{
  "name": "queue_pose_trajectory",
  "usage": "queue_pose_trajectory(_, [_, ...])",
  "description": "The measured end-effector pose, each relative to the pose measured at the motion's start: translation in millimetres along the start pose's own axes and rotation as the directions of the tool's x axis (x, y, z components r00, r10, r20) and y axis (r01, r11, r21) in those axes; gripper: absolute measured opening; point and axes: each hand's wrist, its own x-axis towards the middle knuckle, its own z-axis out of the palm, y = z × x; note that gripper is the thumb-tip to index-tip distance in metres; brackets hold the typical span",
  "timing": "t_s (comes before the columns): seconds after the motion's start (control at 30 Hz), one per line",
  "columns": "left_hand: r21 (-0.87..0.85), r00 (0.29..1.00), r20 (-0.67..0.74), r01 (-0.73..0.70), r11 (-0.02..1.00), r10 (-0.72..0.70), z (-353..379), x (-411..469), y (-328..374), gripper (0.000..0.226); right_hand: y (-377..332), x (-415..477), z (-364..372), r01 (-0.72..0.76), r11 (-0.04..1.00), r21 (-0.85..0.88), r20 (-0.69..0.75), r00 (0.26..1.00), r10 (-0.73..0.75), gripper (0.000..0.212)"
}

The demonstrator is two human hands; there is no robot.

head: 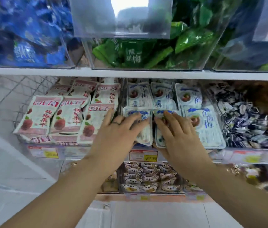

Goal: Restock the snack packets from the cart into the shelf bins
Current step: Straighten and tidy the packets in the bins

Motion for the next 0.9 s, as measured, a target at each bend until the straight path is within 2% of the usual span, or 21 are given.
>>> queue_pose_trajectory(0.13, [0.064,1.0,0.007,0.012,0.998,-0.013,1.8,-1.7,13.1,0.084,-4.7,-1.7,0.7,-0.015,0.999,-0.044,0.011,1.0,0.016,0.091])
queue_pose_trajectory(0.27, [0.014,0.999,-0.024,0.039,0.999,-0.038,-1.4,7.0,27.6,0.077,1.9,-3.9,-4.8,-0.054,0.993,-0.106,0.031,0.998,0.057,0.082])
queue_pose_trajectory(0.47, [-0.009,0.996,-0.056,0.068,0.998,-0.069,2.6,-5.2,13.3,0.078,-5.6,-0.2,-3.8,-0.05,0.996,-0.079,0.058,0.997,0.055,0.087])
queue_pose_trajectory(0.53, [-0.055,0.997,-0.043,0.059,0.997,-0.061,5.1,-5.1,4.8,0.081,0.9,2.0,-7.2,-0.032,0.997,-0.066,0.085,0.996,0.037,0.087])
queue_pose_trajectory(0.6, [-0.175,0.998,-0.036,0.053,0.983,-0.061,6.0,-7.1,-0.1,0.08,7.5,2.0,-14.7,-0.033,0.999,-0.027,0.131,0.991,0.037,0.088])
queue_pose_trajectory(0.67, [-0.295,0.993,-0.086,0.05,0.954,-0.079,5.0,-14.2,-1.2,0.077,12.0,0.4,-25.8,-0.025,0.999,0.036,0.144,0.989,0.019,0.091])
queue_pose_trajectory(0.73, [-0.343,0.96,-0.242,0.051,0.938,-0.141,5.8,-27.7,-0.6,0.064,9.4,-0.5,-36.9,0.043,0.992,0.119,0.044,0.998,-0.048,0.076])
queue_pose_trajectory(0.8, [-0.338,0.893,-0.395,0.077,0.938,-0.216,10.5,-43.9,0.3,0.038,2.1,-0.6,-43.3,0.096,0.975,0.2,-0.125,0.99,-0.071,0.04])
queue_pose_trajectory(0.83, [-0.317,0.867,-0.437,0.1,0.943,-0.239,14.1,-52.2,0.7,0.026,-1.3,-1.0,-42.7,0.11,0.967,0.228,-0.193,0.979,-0.066,0.023])
queue_pose_trajectory(0.9, [-0.229,0.851,-0.473,0.133,0.964,-0.229,20.4,-64.1,2.2,0.011,-5.3,-5.5,-38.0,0.106,0.964,0.245,-0.27,0.962,-0.037,0.011])
